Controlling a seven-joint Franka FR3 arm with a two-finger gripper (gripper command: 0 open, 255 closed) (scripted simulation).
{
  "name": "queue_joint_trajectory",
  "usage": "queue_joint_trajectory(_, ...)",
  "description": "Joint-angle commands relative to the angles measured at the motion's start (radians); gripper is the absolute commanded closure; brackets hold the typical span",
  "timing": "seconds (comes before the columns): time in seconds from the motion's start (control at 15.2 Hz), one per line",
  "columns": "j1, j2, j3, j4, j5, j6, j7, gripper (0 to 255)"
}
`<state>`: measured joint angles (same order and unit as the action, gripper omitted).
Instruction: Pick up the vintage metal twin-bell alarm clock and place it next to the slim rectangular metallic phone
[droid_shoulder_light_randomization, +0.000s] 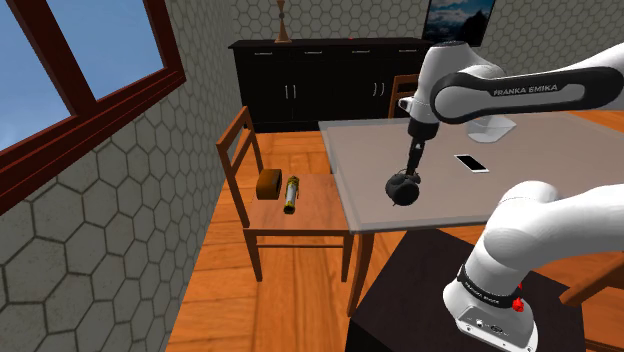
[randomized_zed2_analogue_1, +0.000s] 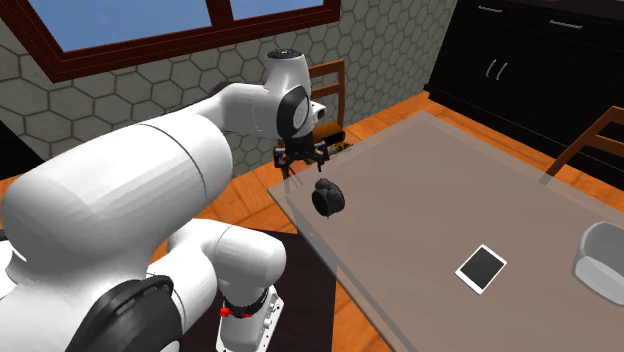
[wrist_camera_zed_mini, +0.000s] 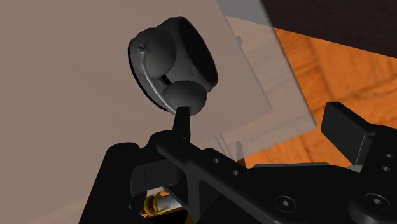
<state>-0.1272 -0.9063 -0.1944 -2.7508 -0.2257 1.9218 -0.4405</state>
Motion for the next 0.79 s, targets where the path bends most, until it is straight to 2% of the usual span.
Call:
queue_joint_trajectory(0.0, -0.026, 0.018, -0.039, -0.030, -0.056, 0.058, -0.049, 0)
queue_joint_trajectory(0.33, -0.092, 0.105, -0.136, -0.077, -0.195, 0.222, -0.156, 0)
queue_joint_trajectory(0.73, -0.110, 0.175, -0.173, -0.115, -0.239, 0.335, -0.160, 0)
